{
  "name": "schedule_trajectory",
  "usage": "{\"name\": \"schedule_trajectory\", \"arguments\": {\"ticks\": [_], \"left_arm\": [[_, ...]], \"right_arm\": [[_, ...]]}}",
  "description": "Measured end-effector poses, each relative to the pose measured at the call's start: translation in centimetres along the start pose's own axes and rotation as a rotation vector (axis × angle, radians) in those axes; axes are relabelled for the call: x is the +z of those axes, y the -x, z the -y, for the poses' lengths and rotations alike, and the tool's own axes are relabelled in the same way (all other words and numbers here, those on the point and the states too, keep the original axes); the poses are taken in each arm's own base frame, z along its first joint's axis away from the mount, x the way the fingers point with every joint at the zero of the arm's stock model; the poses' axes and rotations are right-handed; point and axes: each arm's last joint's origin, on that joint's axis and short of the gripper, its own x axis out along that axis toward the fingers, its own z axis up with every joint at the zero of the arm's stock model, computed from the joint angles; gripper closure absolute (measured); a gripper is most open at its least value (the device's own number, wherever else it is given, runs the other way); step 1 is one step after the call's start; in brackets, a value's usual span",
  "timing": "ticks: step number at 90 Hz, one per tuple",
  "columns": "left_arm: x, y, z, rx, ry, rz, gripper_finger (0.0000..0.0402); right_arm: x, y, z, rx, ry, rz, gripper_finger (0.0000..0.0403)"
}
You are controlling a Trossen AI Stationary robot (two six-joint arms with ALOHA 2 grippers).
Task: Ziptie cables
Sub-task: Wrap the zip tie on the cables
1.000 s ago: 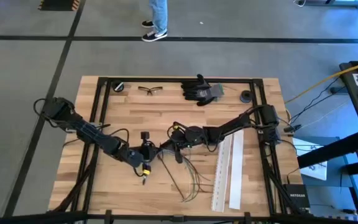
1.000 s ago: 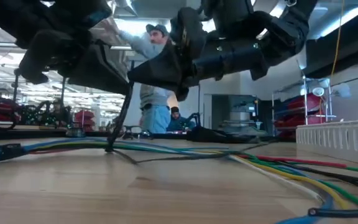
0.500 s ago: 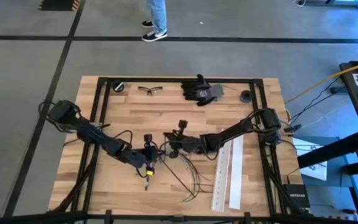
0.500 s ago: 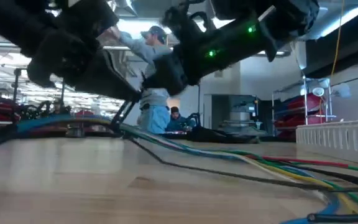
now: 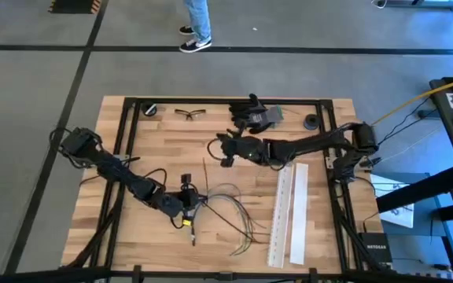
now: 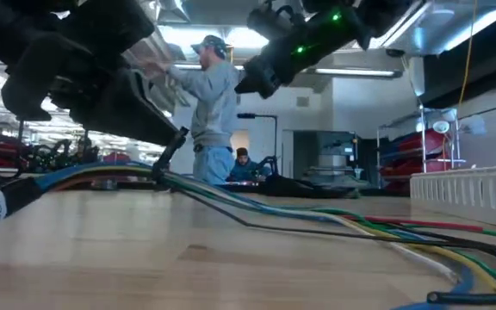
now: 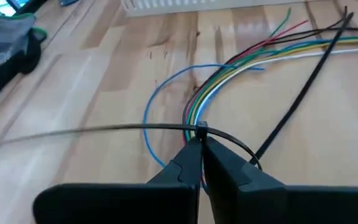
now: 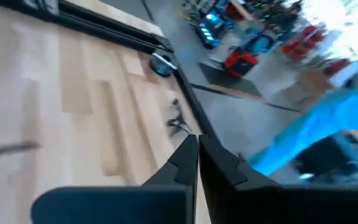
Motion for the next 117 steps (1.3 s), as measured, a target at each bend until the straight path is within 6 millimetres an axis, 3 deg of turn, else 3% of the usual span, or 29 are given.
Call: {"name": "schedule_trajectory", "arguments": {"ticks": [6, 22, 42, 76, 117], "left_arm": [[0.1, 0.0, -0.1, 0.003, 0.003, 0.004, 0.0402], [0.3, 0.1, -0.2, 0.015, -0.006, 0.016, 0.0402], [0.3, 0.0, -0.3, 0.018, -0.008, 0.013, 0.0402], [0.2, 0.1, -0.3, 0.019, -0.040, 0.009, 0.0402], [0.3, 1.8, 1.1, -0.037, -0.122, -0.002, 0.0402]], "right_arm": [[-0.3, 0.7, 0.2, 0.025, -0.095, -0.063, 0.0402], [-2.0, 1.7, -1.1, 0.352, -0.431, -0.227, 0.0373], [-4.7, 2.0, -5.1, 0.582, -0.575, -0.148, 0.0297], [-7.8, 2.2, -11.0, 0.713, -0.426, -0.121, 0.0272], [-4.5, 0.4, -15.1, 0.731, -0.331, 0.038, 0.0272]]}}
